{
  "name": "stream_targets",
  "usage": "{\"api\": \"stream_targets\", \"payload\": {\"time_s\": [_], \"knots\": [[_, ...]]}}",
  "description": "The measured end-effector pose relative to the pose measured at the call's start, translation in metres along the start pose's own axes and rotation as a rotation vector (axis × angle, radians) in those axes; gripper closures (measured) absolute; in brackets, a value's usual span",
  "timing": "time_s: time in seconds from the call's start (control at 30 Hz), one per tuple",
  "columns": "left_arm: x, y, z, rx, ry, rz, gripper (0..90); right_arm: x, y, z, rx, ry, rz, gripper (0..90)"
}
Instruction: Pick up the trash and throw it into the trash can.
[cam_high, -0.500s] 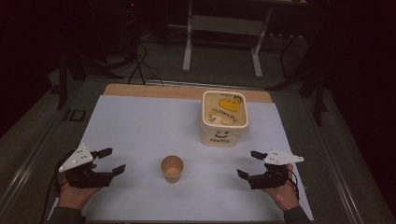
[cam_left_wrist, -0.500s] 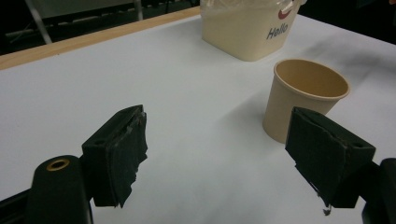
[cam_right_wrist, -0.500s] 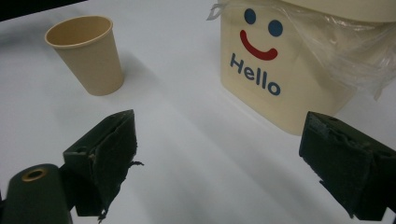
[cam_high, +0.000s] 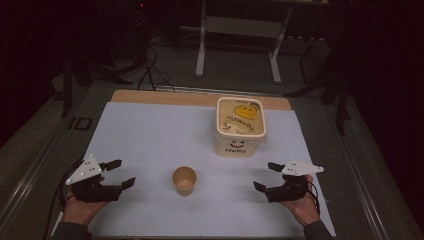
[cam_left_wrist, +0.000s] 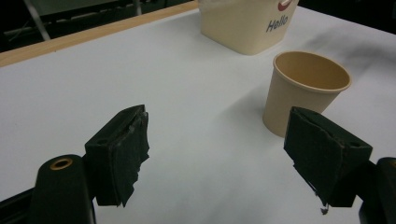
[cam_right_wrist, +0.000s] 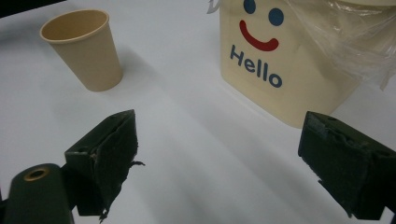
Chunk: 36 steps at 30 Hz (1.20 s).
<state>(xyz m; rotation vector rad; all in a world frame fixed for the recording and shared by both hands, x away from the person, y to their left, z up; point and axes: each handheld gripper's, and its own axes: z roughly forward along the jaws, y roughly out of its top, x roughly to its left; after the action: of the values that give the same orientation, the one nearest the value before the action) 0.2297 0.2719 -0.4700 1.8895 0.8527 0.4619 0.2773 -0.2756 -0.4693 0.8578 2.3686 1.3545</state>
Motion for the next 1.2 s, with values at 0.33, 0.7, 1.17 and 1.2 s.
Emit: {"api": "stream_targets", "payload": {"time_s": [0.33, 0.7, 1.17, 1.2], "knots": [[-0.001, -0.002, 0.0, 0.006, 0.006, -0.002, 22.5, 0.002, 0.003, 0.001, -0.005, 0.004, 0.006, 12.3], [-0.001, -0.002, 0.001, 0.01, 0.004, -0.004, 22.6, 0.007, 0.014, 0.004, -0.009, 0.037, -0.013, 10.7], [0.0, -0.003, 0.001, 0.01, 0.008, -0.009, 22.5, 0.013, 0.035, 0.007, -0.029, 0.071, -0.047, 10.3], [0.0, -0.003, 0.001, 0.009, 0.008, -0.009, 22.5, 0.014, 0.037, 0.008, -0.028, 0.073, -0.051, 10.3]]}}
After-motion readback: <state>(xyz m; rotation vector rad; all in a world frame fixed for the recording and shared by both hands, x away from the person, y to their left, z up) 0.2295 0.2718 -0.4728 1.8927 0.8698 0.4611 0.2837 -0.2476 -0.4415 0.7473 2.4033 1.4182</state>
